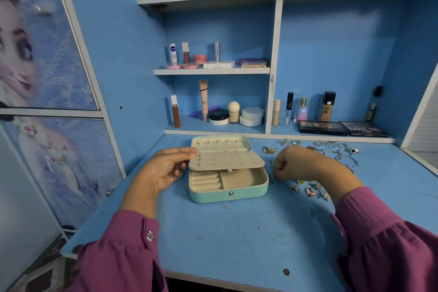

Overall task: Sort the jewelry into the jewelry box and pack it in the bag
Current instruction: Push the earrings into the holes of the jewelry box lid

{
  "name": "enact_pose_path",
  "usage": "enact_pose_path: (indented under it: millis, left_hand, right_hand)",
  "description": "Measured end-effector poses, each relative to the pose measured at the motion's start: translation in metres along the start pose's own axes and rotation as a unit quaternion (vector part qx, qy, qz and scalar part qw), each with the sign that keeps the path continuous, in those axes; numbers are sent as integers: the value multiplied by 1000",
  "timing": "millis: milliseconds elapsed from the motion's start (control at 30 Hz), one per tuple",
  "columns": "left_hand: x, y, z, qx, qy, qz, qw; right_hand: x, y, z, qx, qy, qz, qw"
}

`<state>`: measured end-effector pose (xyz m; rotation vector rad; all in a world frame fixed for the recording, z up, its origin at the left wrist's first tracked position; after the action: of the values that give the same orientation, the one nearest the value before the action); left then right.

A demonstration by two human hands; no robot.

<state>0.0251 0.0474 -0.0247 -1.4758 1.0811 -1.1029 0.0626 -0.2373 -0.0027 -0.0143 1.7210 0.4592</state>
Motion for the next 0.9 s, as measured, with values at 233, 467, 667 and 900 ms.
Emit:
enact_pose_path:
  millis: [233,467,667,900]
  left_hand:
    - [-1,1,1,1,-1,-4,1000]
    - [0,1,2,4,1,-6,1000]
    - [-1,1,2,5,1,-6,1000]
    - [-1,2,3,2,6,-9,1000]
  right_hand:
    - [-3,0,-3,6,-15,4,1000]
    - [2,4,0,13,-12,-18,1000]
    - [-4,6,-3,19,-41,13,999]
    - [-22,21,-3,0,-185,215,959]
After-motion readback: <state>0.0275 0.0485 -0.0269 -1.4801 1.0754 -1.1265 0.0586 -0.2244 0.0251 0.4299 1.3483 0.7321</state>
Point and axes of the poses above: each hand's wrist, its own z-axis towards the middle knuckle, its own x-axis out of the palm, y = z × x, the point moved 6 cm from there along z, towards the middle knuckle, and after that the axes turned 3 degrees about x, right-handed, at the moved point
